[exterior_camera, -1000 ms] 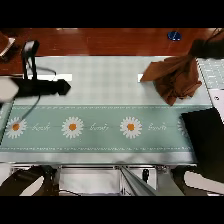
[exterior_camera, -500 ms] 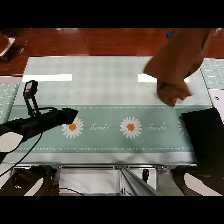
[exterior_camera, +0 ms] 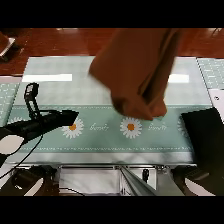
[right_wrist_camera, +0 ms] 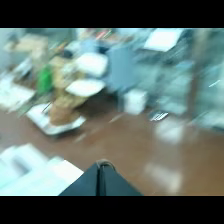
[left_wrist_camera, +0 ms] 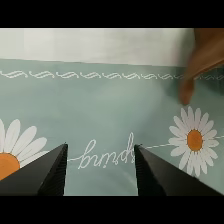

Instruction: Fold the shirts.

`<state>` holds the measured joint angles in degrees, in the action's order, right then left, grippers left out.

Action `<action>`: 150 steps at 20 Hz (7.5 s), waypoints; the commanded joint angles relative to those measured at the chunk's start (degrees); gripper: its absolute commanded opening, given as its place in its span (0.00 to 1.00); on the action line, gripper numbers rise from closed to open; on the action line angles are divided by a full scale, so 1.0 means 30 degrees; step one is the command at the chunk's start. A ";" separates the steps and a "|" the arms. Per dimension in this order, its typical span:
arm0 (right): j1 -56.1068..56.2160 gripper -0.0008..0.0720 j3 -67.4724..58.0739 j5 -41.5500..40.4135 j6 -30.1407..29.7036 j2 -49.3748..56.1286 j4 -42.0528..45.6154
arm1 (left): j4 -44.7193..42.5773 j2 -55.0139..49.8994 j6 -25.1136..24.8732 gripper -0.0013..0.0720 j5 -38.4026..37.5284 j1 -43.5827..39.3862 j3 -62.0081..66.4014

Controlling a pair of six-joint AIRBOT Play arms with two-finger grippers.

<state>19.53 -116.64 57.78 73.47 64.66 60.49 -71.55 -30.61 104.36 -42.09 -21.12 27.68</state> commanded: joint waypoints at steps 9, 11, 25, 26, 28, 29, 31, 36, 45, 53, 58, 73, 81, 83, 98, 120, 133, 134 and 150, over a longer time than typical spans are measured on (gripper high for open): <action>0.5559 0.04 1.6050 -0.2652 0.2732 0.1945 -0.3169 | -0.0007 0.0022 -0.0051 0.71 0.0044 0.0007 -0.0022; 0.6033 0.04 1.6422 -0.2703 0.2477 0.3446 -0.4058 | -0.0007 0.0022 -0.0044 0.71 0.0036 0.0007 -0.0022; -1.2488 0.57 1.8287 0.2463 0.2805 -0.1960 0.0408 | 0.2426 -0.0131 -0.0051 0.71 -0.4182 -0.0087 -0.0510; -1.3755 0.57 1.9606 0.2463 0.2798 -0.2397 0.0379 | 0.3308 -0.0342 -0.0051 0.71 -0.4371 -0.0168 -0.0816; -1.5329 0.57 2.2709 0.2280 0.2550 -0.3024 0.0379 | 0.5982 -0.1027 -0.0882 0.71 -0.4495 -0.0459 -0.1399; -1.5562 0.57 2.4035 0.2113 0.2295 -0.3104 0.0379 | 0.7402 -0.1435 -0.2535 0.71 -0.4422 -0.0794 -0.1574; -1.5518 0.57 2.6308 0.1705 0.1785 -0.3096 -0.0138 | 0.7766 -0.2375 -0.3577 0.71 -0.3687 -0.1399 -0.1690; -1.5482 0.57 2.8749 0.1049 0.0765 -0.3096 -0.1552 | 0.4313 -0.4823 -0.3869 0.71 -0.2113 -0.0372 -0.1661; -1.5482 0.57 2.8815 0.1071 0.0765 -0.3096 -0.1559 | 0.3169 -0.5217 -0.5304 0.71 -0.4386 0.3126 -0.1639; -1.4732 0.57 2.8851 0.1166 0.0765 -0.2739 -0.1923 | 0.3876 -0.8204 -0.5282 0.71 -0.3257 0.1676 -0.1639; -1.2203 0.57 2.8844 -0.0299 0.0962 -0.2397 -0.2630 | 0.4575 -0.9581 -0.5311 0.04 -0.1814 0.1202 -0.1632; -1.0156 0.49 2.5339 -0.2295 0.1566 0.4466 -0.4568 | 0.5027 -0.9559 -0.5362 0.04 -0.0867 0.1217 -0.1013; -0.9362 0.04 1.6240 0.1137 0.0976 0.3934 -0.4000 | 0.5442 -0.8590 -0.6142 0.04 -0.0765 0.3541 0.6295; -0.9581 0.04 1.1992 0.1282 0.1158 0.2710 -0.3439 | 0.5442 -0.7898 -0.6142 0.04 -0.0743 0.5107 0.9420; -0.9588 0.04 0.3628 0.3789 0.3810 -0.8932 0.5391 | -0.1282 0.2040 -0.6142 0.04 -0.2703 1.1970 1.8039; -0.9588 0.04 2.1602 -0.1151 0.5712 -0.4473 0.4313 | 0.5530 -0.8459 -0.6433 0.04 -0.1355 0.9479 0.5537; -1.2662 0.58 1.6189 0.0627 0.4692 0.3636 0.0466 | 0.2463 -1.3194 -0.7606 0.71 -0.8386 1.1395 0.8859; -1.3857 0.58 1.5329 0.1574 0.4350 0.3264 0.0517 | 0.2477 -1.2764 -0.7796 0.71 -0.9406 1.2692 0.9296; -1.6320 0.57 2.5755 0.0284 0.2943 -0.1610 0.0262 | 1.3413 -0.8881 -1.1009 0.71 0.0066 0.7053 -0.3286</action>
<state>-31.11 -40.99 59.86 83.15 60.23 62.26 -37.82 -55.00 73.69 -53.91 6.85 20.10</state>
